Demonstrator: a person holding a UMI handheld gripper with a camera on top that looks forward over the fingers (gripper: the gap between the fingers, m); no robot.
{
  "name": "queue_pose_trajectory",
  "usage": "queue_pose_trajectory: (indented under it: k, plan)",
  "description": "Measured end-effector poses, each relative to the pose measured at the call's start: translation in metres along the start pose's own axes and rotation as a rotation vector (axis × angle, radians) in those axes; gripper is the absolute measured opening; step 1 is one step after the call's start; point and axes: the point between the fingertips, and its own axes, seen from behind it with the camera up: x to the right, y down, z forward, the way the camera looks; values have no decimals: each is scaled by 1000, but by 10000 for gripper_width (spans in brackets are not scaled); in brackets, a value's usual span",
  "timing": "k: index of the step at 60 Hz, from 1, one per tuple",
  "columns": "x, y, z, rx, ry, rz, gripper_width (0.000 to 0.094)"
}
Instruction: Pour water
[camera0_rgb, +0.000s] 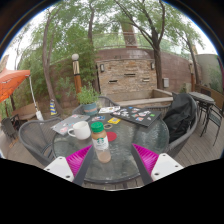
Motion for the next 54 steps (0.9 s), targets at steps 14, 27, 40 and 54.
queue_pose_trajectory:
  k: [14,27,40,54]
  plan:
    - [-37,11,116,115,-61,-45,840]
    - [-40,3,162,210,-10,-64,421]
    - [-45,3,175,198,-59,-66,330]
    - [-10,-49,192,158,23,-151,287]
